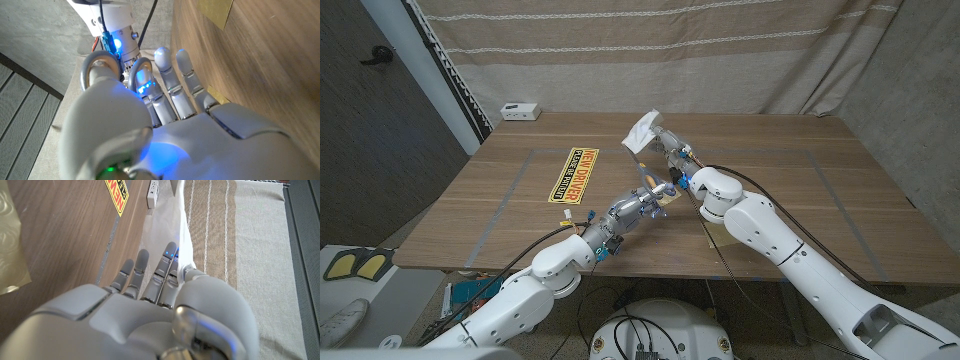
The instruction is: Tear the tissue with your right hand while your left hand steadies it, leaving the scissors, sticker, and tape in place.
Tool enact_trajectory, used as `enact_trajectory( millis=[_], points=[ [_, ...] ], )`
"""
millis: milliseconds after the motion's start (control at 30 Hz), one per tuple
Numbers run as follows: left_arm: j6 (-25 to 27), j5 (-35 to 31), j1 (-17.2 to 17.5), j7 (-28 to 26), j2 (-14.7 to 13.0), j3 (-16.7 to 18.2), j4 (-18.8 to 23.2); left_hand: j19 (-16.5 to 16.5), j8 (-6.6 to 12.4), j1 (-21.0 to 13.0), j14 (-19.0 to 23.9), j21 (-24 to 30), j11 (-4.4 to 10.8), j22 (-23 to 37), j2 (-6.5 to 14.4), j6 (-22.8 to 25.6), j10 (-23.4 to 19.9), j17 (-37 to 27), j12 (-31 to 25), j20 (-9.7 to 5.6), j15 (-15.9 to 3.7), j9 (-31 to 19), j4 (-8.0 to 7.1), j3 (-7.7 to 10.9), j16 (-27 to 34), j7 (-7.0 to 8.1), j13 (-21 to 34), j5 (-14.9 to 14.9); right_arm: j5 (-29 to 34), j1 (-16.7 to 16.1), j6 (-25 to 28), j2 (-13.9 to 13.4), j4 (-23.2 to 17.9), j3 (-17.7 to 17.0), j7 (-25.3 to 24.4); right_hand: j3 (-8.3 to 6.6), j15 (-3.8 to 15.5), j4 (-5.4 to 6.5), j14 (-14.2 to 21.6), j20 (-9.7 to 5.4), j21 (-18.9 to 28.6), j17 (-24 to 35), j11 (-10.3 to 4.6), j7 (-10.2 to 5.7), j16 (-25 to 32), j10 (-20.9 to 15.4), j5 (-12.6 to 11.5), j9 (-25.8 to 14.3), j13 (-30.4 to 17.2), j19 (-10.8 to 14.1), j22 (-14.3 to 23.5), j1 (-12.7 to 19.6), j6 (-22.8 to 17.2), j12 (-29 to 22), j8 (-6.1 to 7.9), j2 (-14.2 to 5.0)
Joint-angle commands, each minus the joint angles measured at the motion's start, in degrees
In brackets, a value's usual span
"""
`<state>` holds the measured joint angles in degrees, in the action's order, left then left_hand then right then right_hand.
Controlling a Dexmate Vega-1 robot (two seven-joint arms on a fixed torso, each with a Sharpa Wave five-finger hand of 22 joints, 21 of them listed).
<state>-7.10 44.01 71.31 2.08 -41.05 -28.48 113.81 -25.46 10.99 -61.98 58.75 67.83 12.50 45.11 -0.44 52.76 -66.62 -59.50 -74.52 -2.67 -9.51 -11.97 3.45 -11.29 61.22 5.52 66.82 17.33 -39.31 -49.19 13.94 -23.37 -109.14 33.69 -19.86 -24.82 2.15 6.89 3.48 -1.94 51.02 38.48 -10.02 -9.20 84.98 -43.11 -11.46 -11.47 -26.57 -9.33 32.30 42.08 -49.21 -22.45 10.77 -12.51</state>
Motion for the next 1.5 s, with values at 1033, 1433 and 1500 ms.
enact_trajectory(
  millis=[1033, 1433, 1500],
  points=[
    [9.29, -2.43, -0.55, -4.83, -5.40, 0.16, 6.39, 1.37, 0.00, 6.71, -0.52, 2.48, -0.47, -1.50, -4.75, -1.52, 1.12, 2.72, -0.06, -5.06, -2.39, -0.21, -2.09, -3.19, 1.38, -2.24, 0.26, -1.79, 17.05, -0.46, -4.40, 1.22, 0.91, 4.19, -8.32, -0.54, 9.78, 0.19, 0.24, 0.01, 0.72, -1.34, -0.21, -0.47, 1.01, -0.02, -0.37, 0.00, 0.23, -1.25, -0.86, 0.13, 0.41, 0.93, -0.05, 0.09],
    [9.75, -2.49, -0.89, -4.51, -5.65, -0.08, 6.74, 1.56, 0.02, 7.24, -0.48, 3.37, -0.45, -2.26, -4.75, -1.55, 1.17, 3.13, -0.26, -5.06, -2.48, -0.26, -2.25, -3.23, 2.29, -2.38, 0.25, -1.63, 23.42, -0.98, -4.61, 2.00, 0.96, 5.41, -8.35, -0.84, 9.79, -0.06, 0.16, 0.67, 0.77, -1.90, -0.01, -0.14, 1.34, -0.25, -0.52, 0.04, 0.54, -1.95, -1.23, 0.55, 0.44, 1.11, -0.02, 0.14],
    [9.81, -2.62, -0.98, -4.43, -5.70, -0.17, 6.79, 1.61, 0.03, 7.26, -0.50, 3.51, -0.44, -2.42, -4.73, -1.51, 1.24, 3.24, -0.24, -5.10, -2.48, -0.26, -2.25, -3.23, 2.38, -2.41, 0.20, -1.60, 23.67, -0.98, -4.19, 2.00, 0.87, 5.37, -7.97, -0.87, 9.77, -0.09, 0.14, 0.64, 0.80, -1.99, 0.09, -0.10, 1.41, -0.38, -0.54, 0.05, 0.60, -2.01, -1.30, 0.60, 0.44, 1.11, -0.02, 0.15]
  ],
)
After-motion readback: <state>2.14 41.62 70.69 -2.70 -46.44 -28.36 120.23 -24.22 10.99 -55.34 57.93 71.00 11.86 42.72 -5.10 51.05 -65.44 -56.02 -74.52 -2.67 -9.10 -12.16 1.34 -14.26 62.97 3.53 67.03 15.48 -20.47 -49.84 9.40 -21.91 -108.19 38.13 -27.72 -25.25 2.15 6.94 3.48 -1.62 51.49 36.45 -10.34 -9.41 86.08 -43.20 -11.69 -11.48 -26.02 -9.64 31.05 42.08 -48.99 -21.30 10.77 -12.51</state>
